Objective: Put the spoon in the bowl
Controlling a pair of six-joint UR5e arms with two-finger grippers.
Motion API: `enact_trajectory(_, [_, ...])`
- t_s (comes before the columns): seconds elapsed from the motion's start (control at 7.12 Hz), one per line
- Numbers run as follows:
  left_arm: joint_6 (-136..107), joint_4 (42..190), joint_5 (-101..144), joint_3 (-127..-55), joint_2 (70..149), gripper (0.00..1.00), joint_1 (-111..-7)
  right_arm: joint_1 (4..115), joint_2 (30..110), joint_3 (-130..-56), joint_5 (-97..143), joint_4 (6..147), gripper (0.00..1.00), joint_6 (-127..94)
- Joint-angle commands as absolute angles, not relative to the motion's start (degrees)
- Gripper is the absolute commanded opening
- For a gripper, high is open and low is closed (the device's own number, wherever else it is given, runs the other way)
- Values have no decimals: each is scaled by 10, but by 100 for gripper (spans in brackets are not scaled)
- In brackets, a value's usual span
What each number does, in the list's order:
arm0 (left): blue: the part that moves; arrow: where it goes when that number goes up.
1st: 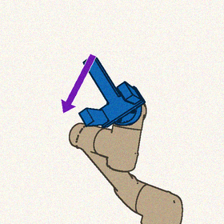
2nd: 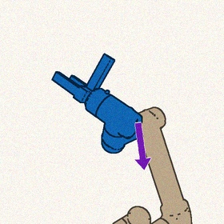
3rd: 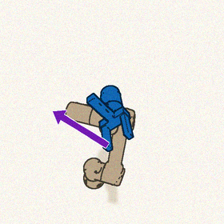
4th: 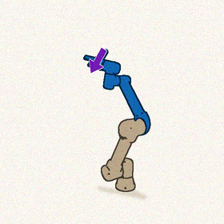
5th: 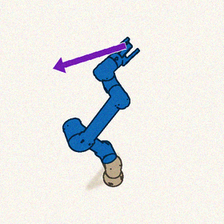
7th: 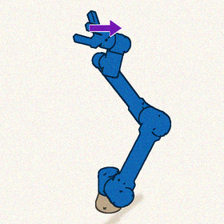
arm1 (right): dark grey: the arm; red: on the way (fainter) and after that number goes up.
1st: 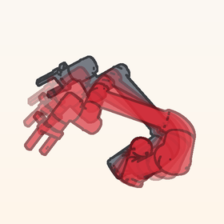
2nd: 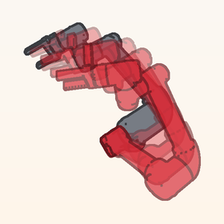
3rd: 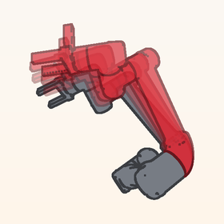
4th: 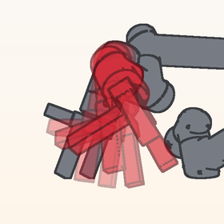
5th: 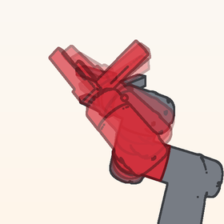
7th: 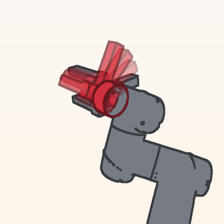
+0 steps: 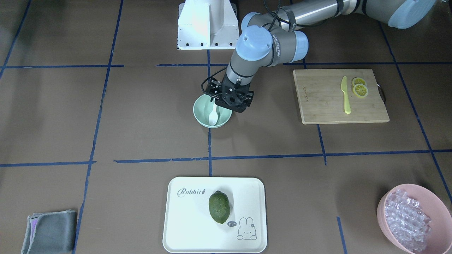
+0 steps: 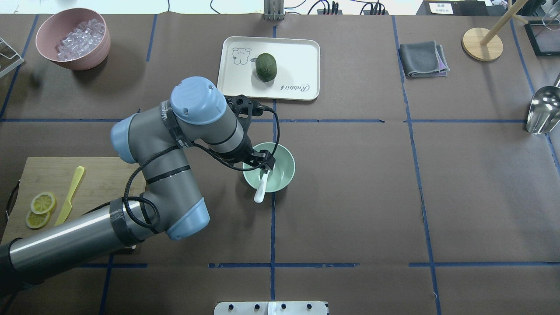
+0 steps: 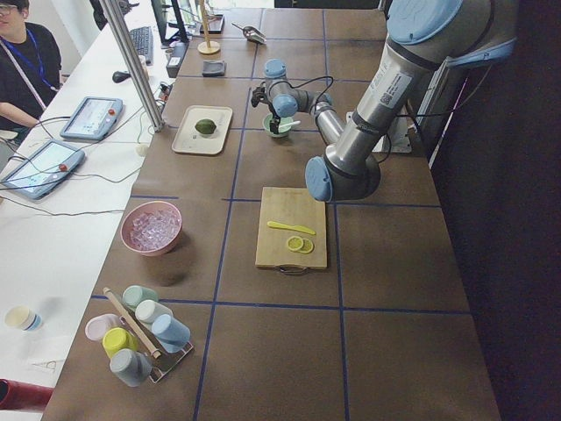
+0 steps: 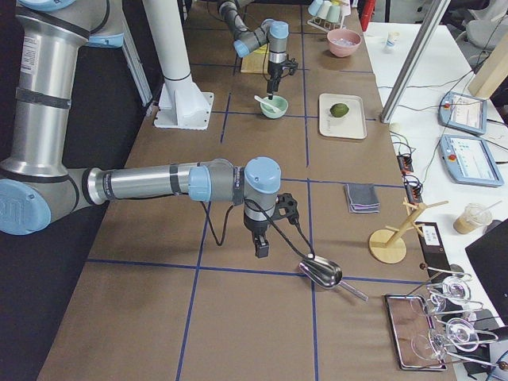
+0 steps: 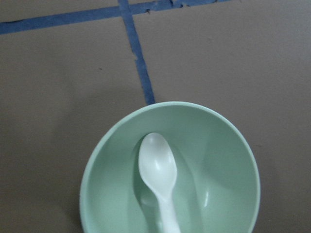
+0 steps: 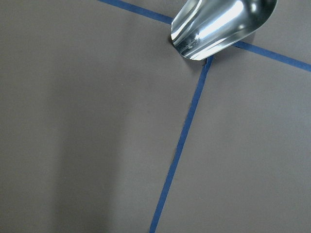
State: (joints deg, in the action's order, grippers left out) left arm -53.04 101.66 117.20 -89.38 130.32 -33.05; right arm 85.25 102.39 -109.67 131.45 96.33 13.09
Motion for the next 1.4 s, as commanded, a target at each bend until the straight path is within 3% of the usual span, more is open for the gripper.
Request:
enact_trajectory(0.0, [-446,991,1179,-945,1239,100,-372,853,1024,-1097,1317,963,99,130])
enact_trajectory(0.56, [-334,992,1257,-1022,1065,100,-525,853,1025,-1072,1317,963,99,128])
enact_trajectory(0.98, [-82,990,1366,-991,943,100,-740,854,1021,-1062,1317,963,99,106])
enact_trajectory(1.26, [3,989,1383,-956,911,100,-819,854,1021,-1063,1317,963,99,105])
